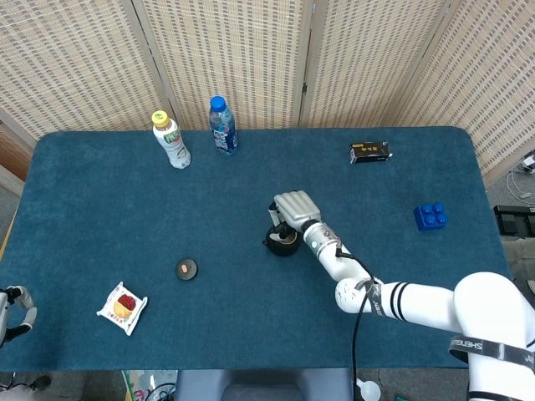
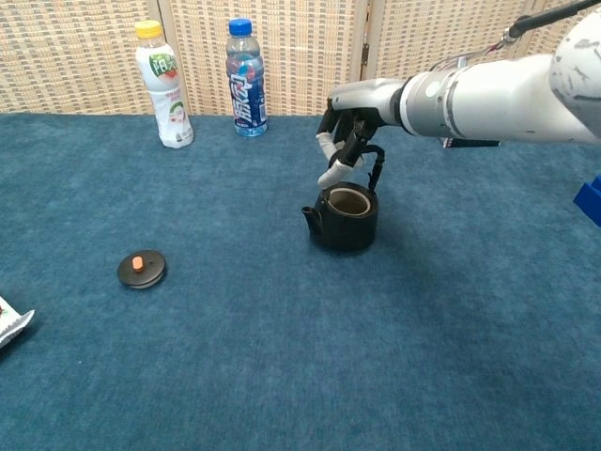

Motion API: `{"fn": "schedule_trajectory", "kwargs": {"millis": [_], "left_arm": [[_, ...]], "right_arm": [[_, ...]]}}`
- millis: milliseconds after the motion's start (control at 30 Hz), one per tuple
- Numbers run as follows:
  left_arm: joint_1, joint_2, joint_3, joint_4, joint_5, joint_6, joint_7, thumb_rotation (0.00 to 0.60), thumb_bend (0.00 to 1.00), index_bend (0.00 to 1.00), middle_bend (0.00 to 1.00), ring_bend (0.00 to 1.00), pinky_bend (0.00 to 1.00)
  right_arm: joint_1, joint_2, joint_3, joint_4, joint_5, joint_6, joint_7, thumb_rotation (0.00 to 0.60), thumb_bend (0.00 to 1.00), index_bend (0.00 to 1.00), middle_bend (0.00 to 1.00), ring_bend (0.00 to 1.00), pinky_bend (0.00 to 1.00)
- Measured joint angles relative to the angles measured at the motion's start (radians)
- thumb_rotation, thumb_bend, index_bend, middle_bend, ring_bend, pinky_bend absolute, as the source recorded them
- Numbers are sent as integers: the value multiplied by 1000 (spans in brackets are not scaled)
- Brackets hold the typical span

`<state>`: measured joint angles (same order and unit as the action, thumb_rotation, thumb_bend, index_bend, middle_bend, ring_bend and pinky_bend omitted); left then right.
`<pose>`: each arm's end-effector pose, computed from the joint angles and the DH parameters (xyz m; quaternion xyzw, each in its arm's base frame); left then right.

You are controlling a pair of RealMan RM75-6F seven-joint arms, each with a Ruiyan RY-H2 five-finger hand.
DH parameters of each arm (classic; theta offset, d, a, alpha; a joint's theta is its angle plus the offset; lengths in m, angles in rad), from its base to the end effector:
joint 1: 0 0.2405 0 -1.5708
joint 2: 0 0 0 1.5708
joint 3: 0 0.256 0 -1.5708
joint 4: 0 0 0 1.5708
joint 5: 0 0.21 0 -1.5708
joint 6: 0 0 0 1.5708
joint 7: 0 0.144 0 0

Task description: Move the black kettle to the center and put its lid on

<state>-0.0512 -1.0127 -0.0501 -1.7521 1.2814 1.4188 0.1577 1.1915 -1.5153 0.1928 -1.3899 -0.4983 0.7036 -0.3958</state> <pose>-0.3284 0.1651 0.1815 -0.5595 -0.4304 -0.2822 0.6497 -0.0576 -0.4176 -0.0230 0.7494 -0.4549 0.3092 0.3686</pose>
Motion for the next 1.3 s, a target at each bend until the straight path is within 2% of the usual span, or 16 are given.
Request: {"fn": "schedule_trajectory", "kwargs": {"millis": [733,1300], "left_arm": [[9,12,5,-7,13,6,-19,600,402,588,561,436,610],[10,11,10,-8,20,5,-15,600,401,588,561,436,610]], "right_arm": [[93,-122,9,94,43,10,-70,600,203,695,795,595,220],[126,-151,28,88,39,17,-88,600,204,696,795,595,229]]}}
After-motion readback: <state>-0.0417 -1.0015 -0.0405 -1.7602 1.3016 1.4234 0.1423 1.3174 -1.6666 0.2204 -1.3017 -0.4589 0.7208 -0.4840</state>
